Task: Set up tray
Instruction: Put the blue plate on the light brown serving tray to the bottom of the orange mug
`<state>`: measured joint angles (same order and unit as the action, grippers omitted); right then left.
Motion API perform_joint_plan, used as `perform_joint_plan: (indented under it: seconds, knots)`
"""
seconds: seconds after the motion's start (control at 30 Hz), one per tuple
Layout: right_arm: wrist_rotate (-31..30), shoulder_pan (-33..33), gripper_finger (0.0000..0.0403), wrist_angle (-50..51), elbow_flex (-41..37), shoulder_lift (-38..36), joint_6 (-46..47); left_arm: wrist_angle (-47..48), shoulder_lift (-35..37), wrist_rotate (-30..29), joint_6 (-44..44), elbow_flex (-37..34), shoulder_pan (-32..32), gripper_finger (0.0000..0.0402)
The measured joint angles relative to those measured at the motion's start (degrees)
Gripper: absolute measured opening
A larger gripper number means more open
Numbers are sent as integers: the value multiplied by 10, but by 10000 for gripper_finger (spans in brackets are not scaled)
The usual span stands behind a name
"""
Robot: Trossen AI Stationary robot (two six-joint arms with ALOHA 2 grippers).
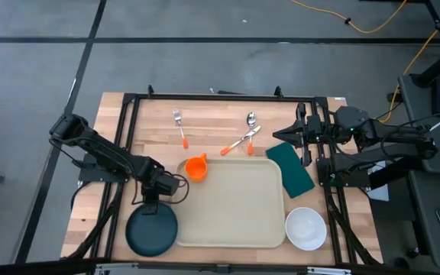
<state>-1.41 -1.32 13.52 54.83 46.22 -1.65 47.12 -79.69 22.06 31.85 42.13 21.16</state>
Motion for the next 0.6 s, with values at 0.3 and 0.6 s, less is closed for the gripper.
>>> perform_joint_plan:
  seconds: [0.3, 0.6]
  knots:
    - [1, 0, 19, 1, 0, 0, 1, 21, 127, -16, 106, 1, 3, 3]
    - [1, 0, 19, 1, 0, 0, 1, 38, 252, -196, 169, 103, -2, 2]
